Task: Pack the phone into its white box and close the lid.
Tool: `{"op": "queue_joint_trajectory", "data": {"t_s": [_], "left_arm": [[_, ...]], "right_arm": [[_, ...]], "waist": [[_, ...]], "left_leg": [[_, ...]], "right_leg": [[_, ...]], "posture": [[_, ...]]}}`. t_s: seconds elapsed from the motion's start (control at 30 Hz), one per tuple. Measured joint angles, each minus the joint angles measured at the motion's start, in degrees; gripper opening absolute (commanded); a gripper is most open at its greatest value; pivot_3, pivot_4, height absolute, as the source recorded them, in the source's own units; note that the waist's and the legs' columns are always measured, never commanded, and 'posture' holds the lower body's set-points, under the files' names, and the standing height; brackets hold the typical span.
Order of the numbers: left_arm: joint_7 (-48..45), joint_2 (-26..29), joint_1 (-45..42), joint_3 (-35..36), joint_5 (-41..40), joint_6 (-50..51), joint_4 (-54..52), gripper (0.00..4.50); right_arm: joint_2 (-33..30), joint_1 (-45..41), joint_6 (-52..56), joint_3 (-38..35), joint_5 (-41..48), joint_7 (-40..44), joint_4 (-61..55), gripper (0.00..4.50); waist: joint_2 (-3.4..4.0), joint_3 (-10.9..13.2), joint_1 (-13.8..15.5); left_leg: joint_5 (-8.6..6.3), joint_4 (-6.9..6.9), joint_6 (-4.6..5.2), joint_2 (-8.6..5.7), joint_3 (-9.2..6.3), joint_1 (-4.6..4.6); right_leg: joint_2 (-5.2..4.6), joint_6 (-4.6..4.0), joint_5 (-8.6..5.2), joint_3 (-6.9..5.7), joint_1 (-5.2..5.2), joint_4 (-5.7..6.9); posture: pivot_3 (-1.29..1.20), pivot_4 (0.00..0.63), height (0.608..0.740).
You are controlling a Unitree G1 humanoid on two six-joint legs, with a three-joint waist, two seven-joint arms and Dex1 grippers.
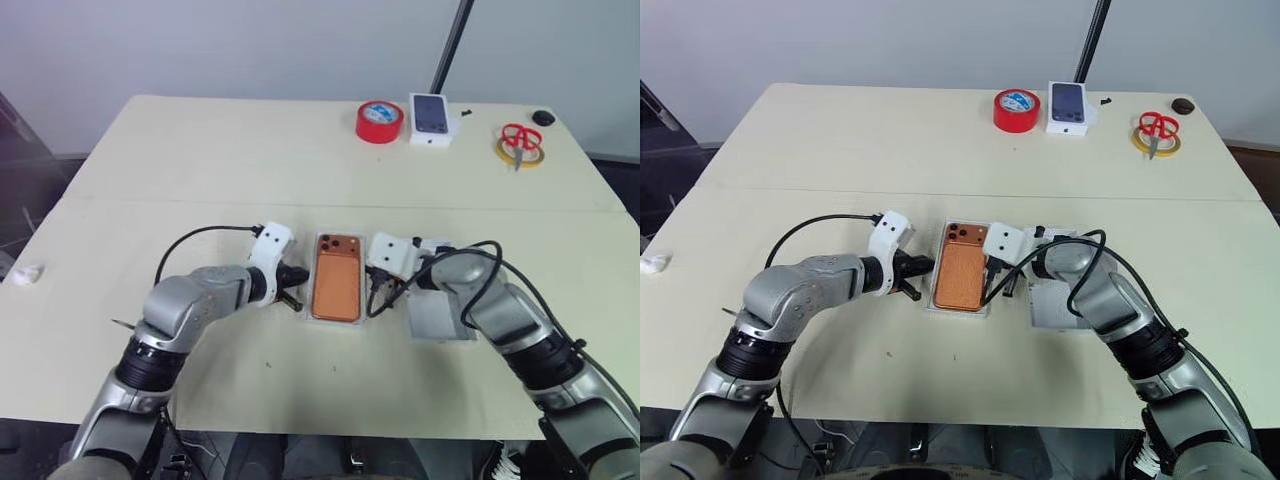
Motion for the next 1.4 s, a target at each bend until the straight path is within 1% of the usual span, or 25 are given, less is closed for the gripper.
{"op": "queue_joint_trajectory", "data": {"t_s": [0.17, 0.3, 0.37, 0.5, 0.73, 0.83, 0.87, 0.93, 1.03, 1.17, 1.2, 1.4], "left_arm": [[-2.39, -5.22, -1.99, -2.89, 1.44, 0.42, 2.64, 0.05], [-3.62, -8.62, -3.43, -4.76, 2.38, 1.07, 4.36, 0.05], [-4.49, -9.45, -3.78, -5.84, 2.57, 1.31, 4.84, 0.05], [-5.84, -10.99, -4.14, -6.52, 3.65, 1.44, 5.75, 0.05], [-7.26, -11.73, -4.15, -6.32, 4.17, 1.57, 6.48, 0.05], [-8.15, -10.73, -3.50, -5.66, 3.94, 1.97, 5.30, 0.00], [-8.64, -10.10, -2.52, -4.97, 3.43, 1.97, 3.80, 0.00], [-9.63, -8.26, -0.82, -3.29, 2.42, 1.95, 1.24, 0.00], [-11.51, -4.51, 1.59, -1.29, 2.33, -0.06, -2.67, 0.00], [-16.85, 2.24, 5.85, -2.14, 5.46, -9.63, -6.86, 0.00], [-18.06, 3.09, 6.68, -2.40, 6.27, -11.82, -7.23, 0.00], [-26.86, 6.31, 12.30, -4.07, 10.85, -30.49, -9.29, 0.00]], "right_arm": [[-6.49, 3.95, 0.53, -2.84, 0.08, 2.67, -3.85, 0.00], [-10.70, 8.23, 0.52, -6.13, 0.53, 4.65, -6.67, 0.00], [-12.20, 10.06, 0.52, -7.34, 0.71, 5.24, -7.82, 0.00], [-13.86, 13.06, 0.46, -9.31, 1.11, 5.56, -9.52, 0.00], [-14.62, 15.02, 1.65, -11.56, 2.58, 6.11, -10.88, 0.00], [-15.91, 16.22, 3.60, -13.96, 5.46, 8.07, -13.20, 0.72], [-17.14, 17.13, 4.92, -15.61, 7.20, 9.35, -14.60, 1.17], [-19.22, 18.38, 7.27, -18.88, 10.38, 11.54, -17.13, 2.24], [-19.87, 18.00, 13.25, -22.97, 14.83, 12.08, -19.60, 3.80], [-19.85, 15.39, 25.89, -24.65, 19.02, 9.72, -20.19, 3.80], [-19.77, 14.83, 28.66, -24.69, 19.53, 8.79, -20.18, 3.80], [-14.55, 10.70, 45.36, -24.23, 21.48, -0.38, -19.03, 3.80]], "waist": [[0.01, 0.00, 1.13], [0.03, -0.01, 0.85], [0.03, -0.01, 0.83], [0.04, -0.02, 0.82], [0.04, -0.02, 0.86], [0.08, 0.00, 0.82], [0.14, 0.01, 0.81], [0.15, 0.01, 0.63], [0.18, -0.01, 0.32], [0.20, -0.02, 0.37], [0.23, -0.03, 0.48], [0.23, -0.04, 0.92]], "left_leg": [[-0.04, 0.08, 0.07, -0.03, -0.02, -0.04], [-0.12, 0.27, 0.21, -0.03, -0.01, -0.06], [-0.12, 0.29, 0.21, -0.01, -0.02, -0.05], [-0.13, 0.38, 0.22, -0.01, -0.03, -0.05], [-0.15, 0.44, 0.26, 0.01, -0.04, -0.06], [-0.15, 0.43, 0.26, 0.03, -0.04, -0.06], [-0.15, 0.43, 0.26, 0.04, -0.04, -0.06], [-0.16, 0.43, 0.28, 0.11, -0.04, -0.04], [-0.16, 0.45, 0.28, 0.12, -0.04, 0.05], [-0.16, 0.44, 0.28, 0.12, -0.02, 0.03], [-0.16, 0.44, 0.28, 0.12, -0.01, 0.03], [-0.17, 0.44, 0.30, 0.14, 0.03, -0.02]], "right_leg": [[-0.01, 0.02, -0.01, -0.04, 0.03, -0.02], [0.01, 0.04, -0.03, -0.01, 0.10, -0.04], [0.04, 0.04, -0.02, -0.02, 0.11, -0.02], [0.06, 0.04, -0.03, -0.02, 0.14, 0.00], [0.06, 0.05, -0.03, -0.03, 0.18, 0.00], [0.08, 0.05, -0.03, -0.03, 0.16, 0.03], [0.07, 0.06, -0.03, -0.02, 0.16, 0.03], [0.09, 0.06, -0.03, -0.02, 0.17, 0.04], [0.09, 0.05, -0.03, -0.01, 0.22, 0.10], [0.05, 0.04, -0.04, 0.01, 0.20, 0.08], [0.05, 0.03, -0.04, 0.01, 0.21, 0.07], [-0.01, 0.02, -0.05, 0.04, 0.18, 0.03]], "posture": [[0.00, 0.150, 0.732], [0.00, 0.150, 0.732], [0.00, 0.150, 0.732], [0.00, 0.150, 0.732], [0.00, 0.150, 0.732], [0.00, 0.150, 0.732], [0.00, 0.150, 0.732], [0.00, 0.150, 0.732], [0.00, 0.150, 0.732], [0.00, 0.150, 0.732], [0.00, 0.150, 0.732], [0.00, 0.150, 0.732]]}}
